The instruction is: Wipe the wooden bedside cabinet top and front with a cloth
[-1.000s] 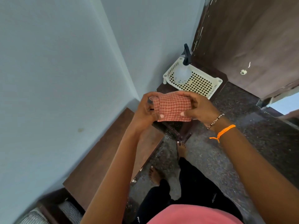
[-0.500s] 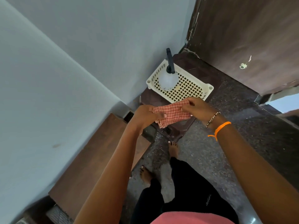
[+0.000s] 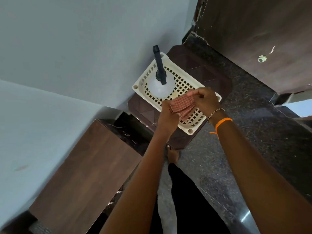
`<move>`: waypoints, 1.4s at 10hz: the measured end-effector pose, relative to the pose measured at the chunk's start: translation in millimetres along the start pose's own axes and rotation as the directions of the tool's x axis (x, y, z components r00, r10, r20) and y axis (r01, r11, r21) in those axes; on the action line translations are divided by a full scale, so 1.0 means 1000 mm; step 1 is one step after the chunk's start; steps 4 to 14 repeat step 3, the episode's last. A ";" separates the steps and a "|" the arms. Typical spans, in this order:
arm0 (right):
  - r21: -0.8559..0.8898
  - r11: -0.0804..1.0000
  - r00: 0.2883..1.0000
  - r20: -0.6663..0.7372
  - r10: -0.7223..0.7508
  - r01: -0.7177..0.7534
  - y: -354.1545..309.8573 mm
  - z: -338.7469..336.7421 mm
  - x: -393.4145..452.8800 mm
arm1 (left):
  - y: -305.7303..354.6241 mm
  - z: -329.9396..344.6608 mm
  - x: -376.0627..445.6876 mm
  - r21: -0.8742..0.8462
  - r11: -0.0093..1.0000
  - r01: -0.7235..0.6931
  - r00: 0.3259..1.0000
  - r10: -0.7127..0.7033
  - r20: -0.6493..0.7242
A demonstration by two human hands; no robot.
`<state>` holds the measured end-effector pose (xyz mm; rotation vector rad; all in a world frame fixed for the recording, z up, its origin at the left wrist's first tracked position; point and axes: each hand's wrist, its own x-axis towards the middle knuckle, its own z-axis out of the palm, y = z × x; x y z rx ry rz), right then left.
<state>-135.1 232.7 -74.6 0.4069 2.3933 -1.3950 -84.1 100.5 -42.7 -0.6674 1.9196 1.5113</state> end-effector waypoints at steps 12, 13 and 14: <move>-0.207 0.978 0.999 0.044 -0.007 0.016 0.013 0.009 0.019 | -0.013 0.011 0.017 0.432 0.902 0.013 0.997 -0.044 0.063; -0.207 0.978 0.999 0.044 -0.007 0.016 0.013 0.009 0.019 | -0.013 0.011 0.017 0.432 0.902 0.013 0.997 -0.044 0.063; -0.207 0.978 0.999 0.044 -0.007 0.016 0.013 0.009 0.019 | -0.013 0.011 0.017 0.432 0.902 0.013 0.997 -0.044 0.063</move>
